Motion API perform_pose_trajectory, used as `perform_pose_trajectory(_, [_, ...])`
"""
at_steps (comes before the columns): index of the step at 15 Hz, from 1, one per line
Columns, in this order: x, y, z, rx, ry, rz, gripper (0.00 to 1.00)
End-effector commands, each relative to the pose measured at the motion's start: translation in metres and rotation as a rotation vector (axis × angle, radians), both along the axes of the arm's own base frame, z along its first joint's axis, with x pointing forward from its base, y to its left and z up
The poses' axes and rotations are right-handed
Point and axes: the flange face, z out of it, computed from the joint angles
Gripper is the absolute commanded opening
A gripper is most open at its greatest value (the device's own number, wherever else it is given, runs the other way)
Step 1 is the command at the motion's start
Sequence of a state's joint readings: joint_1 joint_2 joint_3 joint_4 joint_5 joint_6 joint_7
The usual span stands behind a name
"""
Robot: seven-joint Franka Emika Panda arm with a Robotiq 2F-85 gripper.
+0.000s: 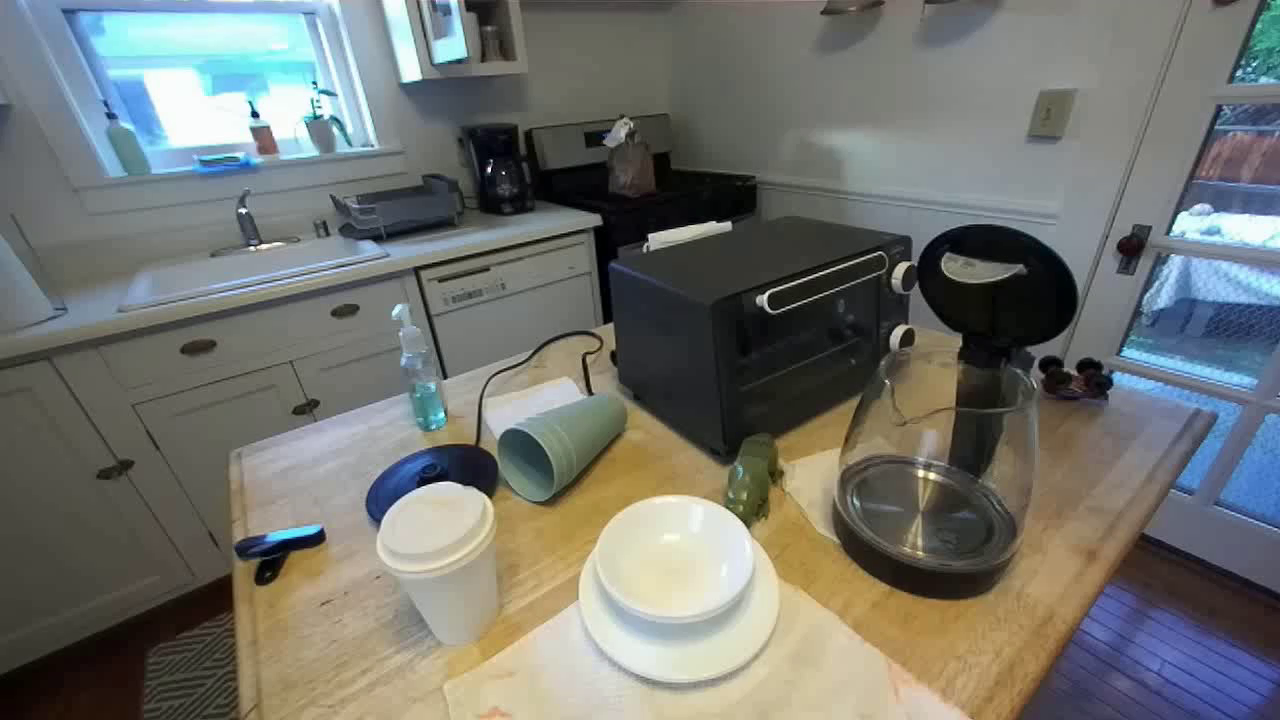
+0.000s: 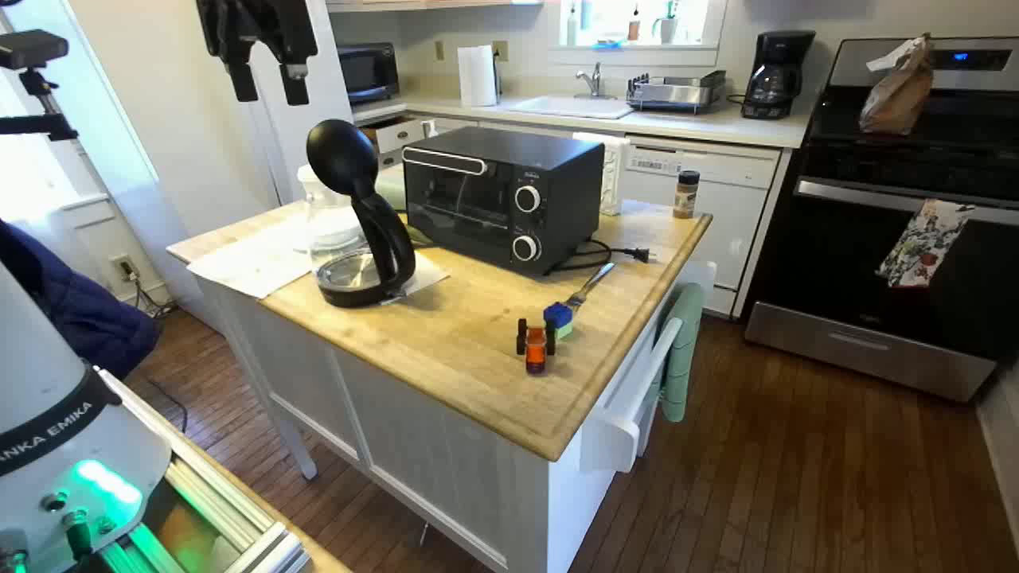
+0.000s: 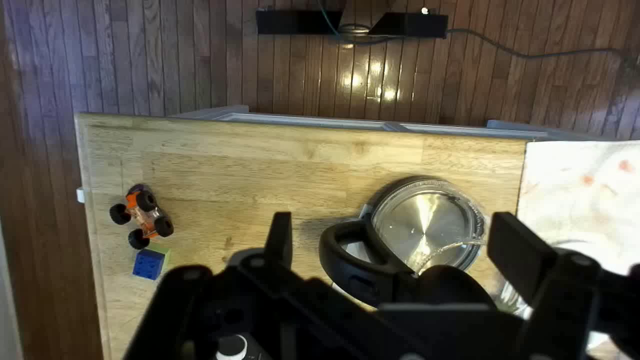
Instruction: Close the lid on the kettle
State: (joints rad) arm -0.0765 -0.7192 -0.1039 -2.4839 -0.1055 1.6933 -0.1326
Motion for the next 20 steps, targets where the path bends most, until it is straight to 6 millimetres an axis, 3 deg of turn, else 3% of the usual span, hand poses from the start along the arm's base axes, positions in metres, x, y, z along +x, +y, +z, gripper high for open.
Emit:
perform_pose_trajectory(1, [0.0, 0.0, 0.001, 0.0, 0.0, 0.0, 1.0])
perform_pose_trajectory(11, [0.0, 0.0, 0.001, 0.0, 0.0, 0.0, 1.0])
perform_pose_trajectory(17, [0.03, -0.009, -0.018, 0.142, -0.036, -0.318, 1.0])
perform_pose_trajectory(20, [0.028, -0.006, -0.019, 0.134, -0.041, -0.294, 1.0])
